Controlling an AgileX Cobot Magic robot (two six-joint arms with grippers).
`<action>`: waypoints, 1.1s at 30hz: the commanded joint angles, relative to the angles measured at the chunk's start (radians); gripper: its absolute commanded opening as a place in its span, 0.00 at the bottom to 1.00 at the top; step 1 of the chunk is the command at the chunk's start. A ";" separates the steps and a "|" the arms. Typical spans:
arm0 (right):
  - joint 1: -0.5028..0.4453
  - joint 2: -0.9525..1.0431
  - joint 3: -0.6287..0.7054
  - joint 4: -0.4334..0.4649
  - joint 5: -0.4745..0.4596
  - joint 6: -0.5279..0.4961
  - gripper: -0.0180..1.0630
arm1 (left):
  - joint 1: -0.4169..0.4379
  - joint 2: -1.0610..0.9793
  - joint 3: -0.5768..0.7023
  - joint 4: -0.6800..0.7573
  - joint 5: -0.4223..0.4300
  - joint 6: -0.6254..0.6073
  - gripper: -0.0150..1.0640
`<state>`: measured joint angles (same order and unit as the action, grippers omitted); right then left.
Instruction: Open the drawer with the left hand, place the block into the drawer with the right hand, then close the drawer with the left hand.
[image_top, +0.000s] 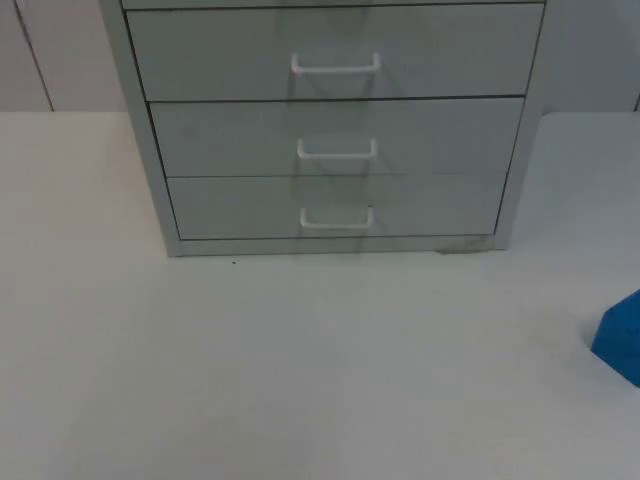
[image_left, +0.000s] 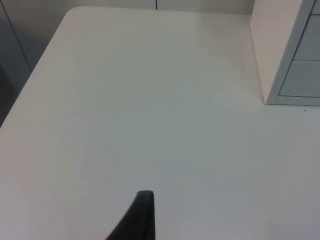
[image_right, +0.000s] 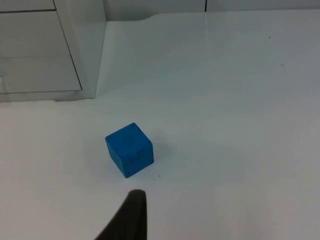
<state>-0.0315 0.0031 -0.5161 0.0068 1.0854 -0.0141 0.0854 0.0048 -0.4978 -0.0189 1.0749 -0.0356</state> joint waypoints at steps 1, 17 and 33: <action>-0.004 -0.003 0.001 0.004 -0.009 -0.001 0.99 | -0.005 -0.005 0.004 0.003 -0.002 -0.003 0.99; -0.004 -0.003 0.001 -0.001 -0.009 -0.001 0.99 | -0.005 -0.005 0.004 0.003 -0.002 -0.003 0.99; -0.004 -0.003 0.001 0.000 -0.007 -0.001 0.99 | -0.005 -0.005 0.004 0.003 -0.001 -0.003 0.99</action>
<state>-0.0315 0.0031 -0.5161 0.0068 1.0854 -0.0141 0.0854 0.0048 -0.4978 -0.0189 1.0749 -0.0356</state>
